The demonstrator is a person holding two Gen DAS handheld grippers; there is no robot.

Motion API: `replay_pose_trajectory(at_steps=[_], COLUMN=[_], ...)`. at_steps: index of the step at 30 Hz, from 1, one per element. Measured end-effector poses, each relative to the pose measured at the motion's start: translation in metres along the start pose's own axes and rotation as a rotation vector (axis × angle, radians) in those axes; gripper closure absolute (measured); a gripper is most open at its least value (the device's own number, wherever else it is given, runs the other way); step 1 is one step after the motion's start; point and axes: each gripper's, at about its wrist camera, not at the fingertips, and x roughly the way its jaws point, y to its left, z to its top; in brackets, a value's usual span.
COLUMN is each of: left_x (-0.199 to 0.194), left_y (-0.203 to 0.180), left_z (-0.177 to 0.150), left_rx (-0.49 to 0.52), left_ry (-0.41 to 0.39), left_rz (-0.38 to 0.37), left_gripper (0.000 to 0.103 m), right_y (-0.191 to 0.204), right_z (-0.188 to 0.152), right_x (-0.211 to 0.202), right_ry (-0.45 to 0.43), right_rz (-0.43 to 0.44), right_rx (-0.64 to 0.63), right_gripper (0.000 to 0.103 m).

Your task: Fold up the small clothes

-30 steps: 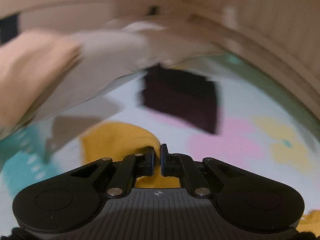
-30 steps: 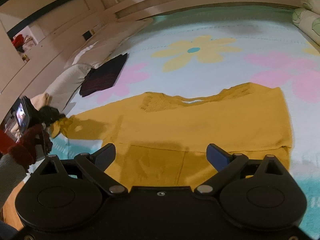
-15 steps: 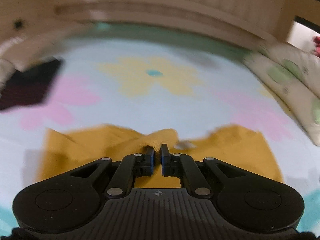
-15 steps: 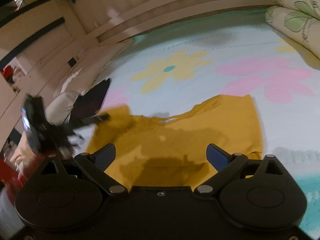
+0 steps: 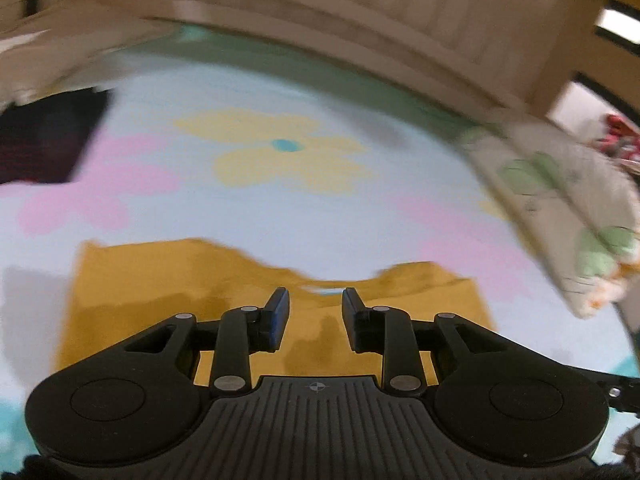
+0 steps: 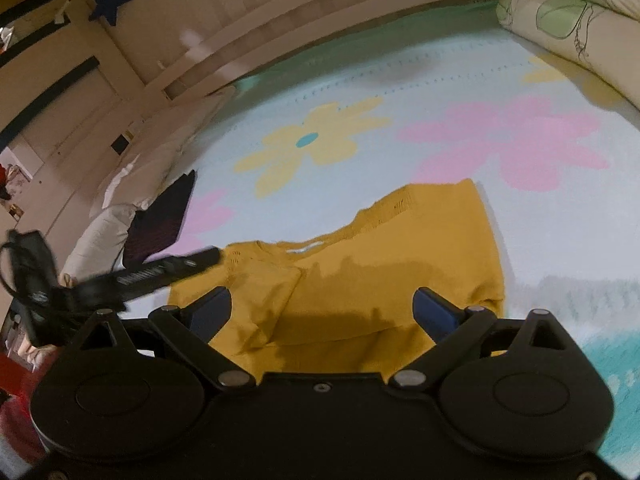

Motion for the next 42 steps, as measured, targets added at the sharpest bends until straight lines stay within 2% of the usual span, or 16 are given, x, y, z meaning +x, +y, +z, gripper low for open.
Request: replay_pose_trajectory(at_steps=[5, 7, 9, 10, 12, 18, 24, 25, 26, 27, 28, 32, 36, 38, 40, 42], left_x=[0.023, 0.033, 0.042, 0.044, 0.046, 0.044, 0.041, 0.041, 0.041, 0.041, 0.041, 0.04, 0.041, 0.04, 0.041, 0.041], left_y=[0.037, 0.053, 0.067, 0.076, 0.086, 0.095, 0.106, 0.105, 0.105, 0.104, 0.104, 0.104, 0.104, 0.104, 0.104, 0.104], left_z=[-0.01, -0.018, -0.021, -0.023, -0.022, -0.019, -0.019, -0.019, -0.019, -0.019, -0.019, -0.019, -0.019, -0.019, -0.019, -0.018], left_rx=[-0.026, -0.034, -0.044, -0.056, -0.084, -0.118, -0.184, -0.177, -0.174, -0.172, -0.171, -0.172, -0.173, -0.173, -0.171, -0.168], left_ry=[0.095, 0.148, 0.18, 0.185, 0.17, 0.178, 0.173, 0.174, 0.174, 0.175, 0.174, 0.172, 0.173, 0.174, 0.175, 0.175], left_rz=[0.128, 0.146, 0.165, 0.171, 0.136, 0.089, 0.057, 0.059, 0.06, 0.06, 0.062, 0.061, 0.063, 0.064, 0.064, 0.065], left_gripper=[0.075, 0.075, 0.075, 0.075, 0.075, 0.075, 0.075, 0.075, 0.075, 0.075, 0.075, 0.075, 0.075, 0.075, 0.075, 0.075], right_y=[0.014, 0.03, 0.048, 0.058, 0.076, 0.125, 0.143, 0.141, 0.139, 0.135, 0.131, 0.091, 0.025, -0.004, -0.027, -0.044], right_z=[0.004, 0.007, 0.01, 0.011, 0.011, -0.011, -0.041, -0.043, -0.044, -0.044, -0.041, -0.009, 0.01, 0.011, 0.013, 0.017], right_x=[0.024, 0.036, 0.051, 0.061, 0.079, 0.135, 0.178, 0.183, 0.187, 0.189, 0.188, 0.158, 0.121, 0.11, 0.098, 0.087], right_ry=[0.033, 0.034, 0.047, 0.062, 0.089, 0.137, 0.187, 0.2, 0.215, 0.224, 0.217, 0.129, 0.128, 0.144, 0.139, 0.109], right_rz=[0.0, -0.018, -0.037, -0.039, -0.04, -0.022, -0.099, -0.118, -0.123, -0.134, -0.157, -0.203, -0.225, -0.259, -0.292, -0.264], right_rx=[-0.043, -0.127, -0.214, -0.252, -0.32, -0.538, -0.71, -0.724, -0.732, -0.734, -0.725, -0.51, -0.309, -0.239, -0.189, -0.121], right_gripper=[0.005, 0.01, 0.024, 0.026, 0.031, 0.031, 0.032, 0.034, 0.05, 0.071, 0.074, 0.074, 0.071, 0.06, 0.06, 0.049])
